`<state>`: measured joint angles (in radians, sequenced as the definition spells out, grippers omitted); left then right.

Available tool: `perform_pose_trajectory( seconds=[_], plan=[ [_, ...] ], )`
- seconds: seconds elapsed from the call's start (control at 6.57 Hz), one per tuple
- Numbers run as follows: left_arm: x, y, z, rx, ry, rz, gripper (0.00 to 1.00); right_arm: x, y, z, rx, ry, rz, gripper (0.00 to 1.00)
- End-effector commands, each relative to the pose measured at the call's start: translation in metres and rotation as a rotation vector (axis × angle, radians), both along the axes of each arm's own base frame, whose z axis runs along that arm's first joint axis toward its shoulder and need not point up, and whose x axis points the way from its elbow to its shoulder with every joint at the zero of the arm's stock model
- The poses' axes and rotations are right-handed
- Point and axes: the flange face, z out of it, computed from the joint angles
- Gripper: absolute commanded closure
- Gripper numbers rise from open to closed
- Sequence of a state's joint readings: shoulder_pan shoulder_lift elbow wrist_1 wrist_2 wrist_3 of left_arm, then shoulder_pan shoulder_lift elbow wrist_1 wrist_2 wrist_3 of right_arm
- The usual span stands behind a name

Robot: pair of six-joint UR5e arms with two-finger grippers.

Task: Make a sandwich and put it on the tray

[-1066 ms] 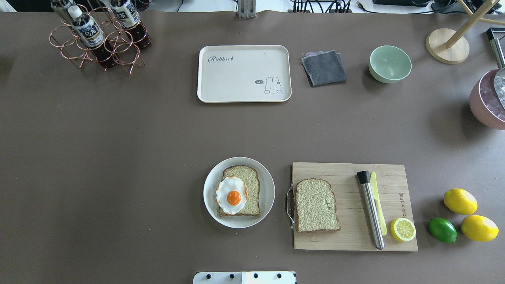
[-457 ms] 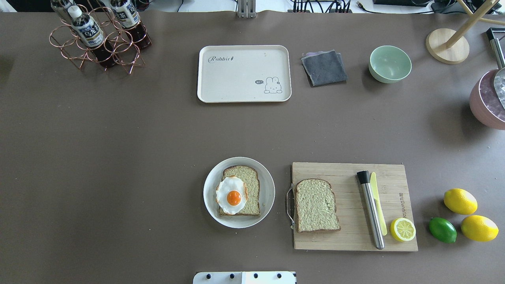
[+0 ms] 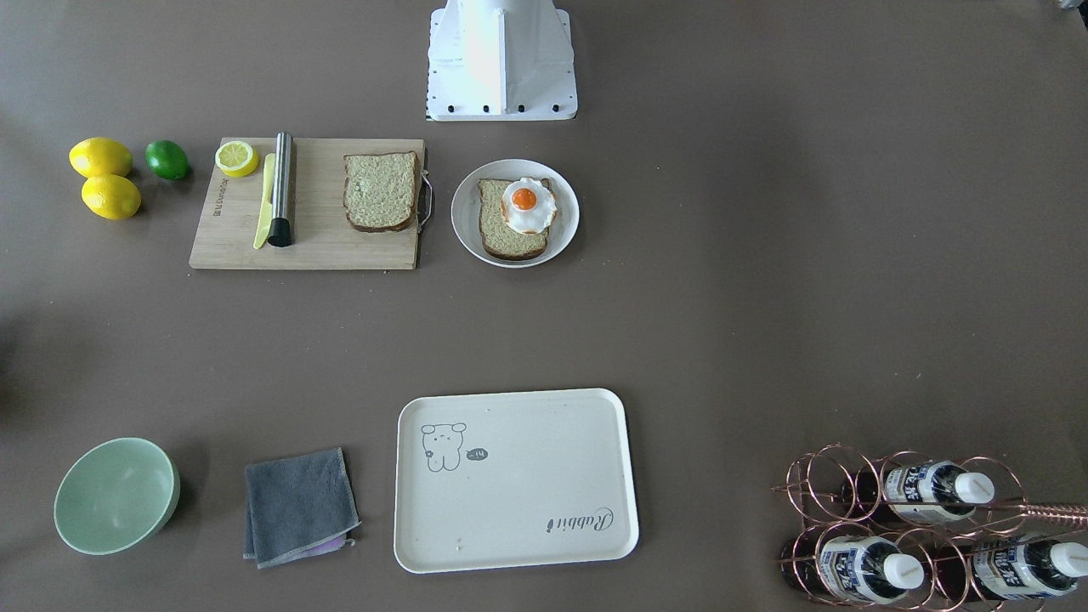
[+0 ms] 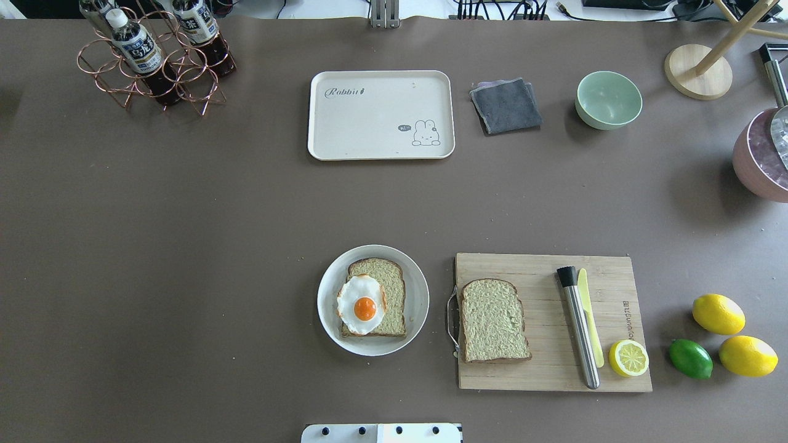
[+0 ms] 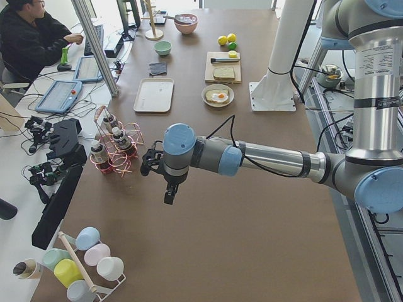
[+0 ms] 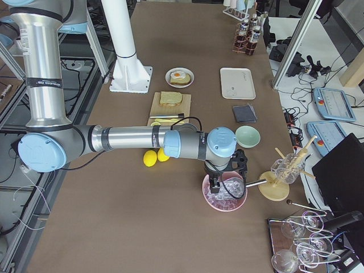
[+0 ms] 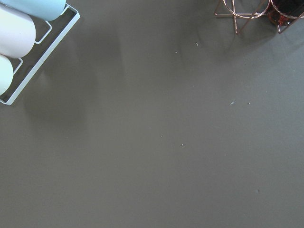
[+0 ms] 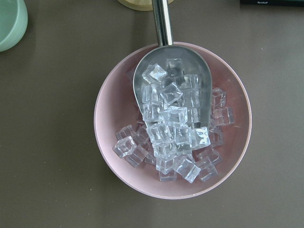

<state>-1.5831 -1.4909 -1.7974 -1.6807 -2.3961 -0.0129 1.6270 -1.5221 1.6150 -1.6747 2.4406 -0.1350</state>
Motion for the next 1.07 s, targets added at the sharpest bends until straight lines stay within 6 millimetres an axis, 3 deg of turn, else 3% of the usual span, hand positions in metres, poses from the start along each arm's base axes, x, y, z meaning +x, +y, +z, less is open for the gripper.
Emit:
perform_pose_trajectory(
  seconds=[0.0,0.61,0.76,0.91],
  plan=[
    [0.001,-0.002,-0.001,0.004,0.001,-0.001,0.03,0.0,-0.002,-0.001,0.002,-0.001,-0.001,0.0],
    [0.002,-0.003,-0.003,0.008,0.002,0.003,0.03,0.0,-0.006,-0.009,0.021,0.0,-0.003,0.0],
    [0.005,-0.008,-0.011,0.03,0.005,0.009,0.03,-0.002,-0.01,-0.014,0.028,0.0,-0.004,0.0],
    [0.028,-0.012,-0.024,0.082,0.066,0.064,0.03,-0.007,-0.017,-0.02,0.053,-0.041,-0.011,0.0]
  ],
)
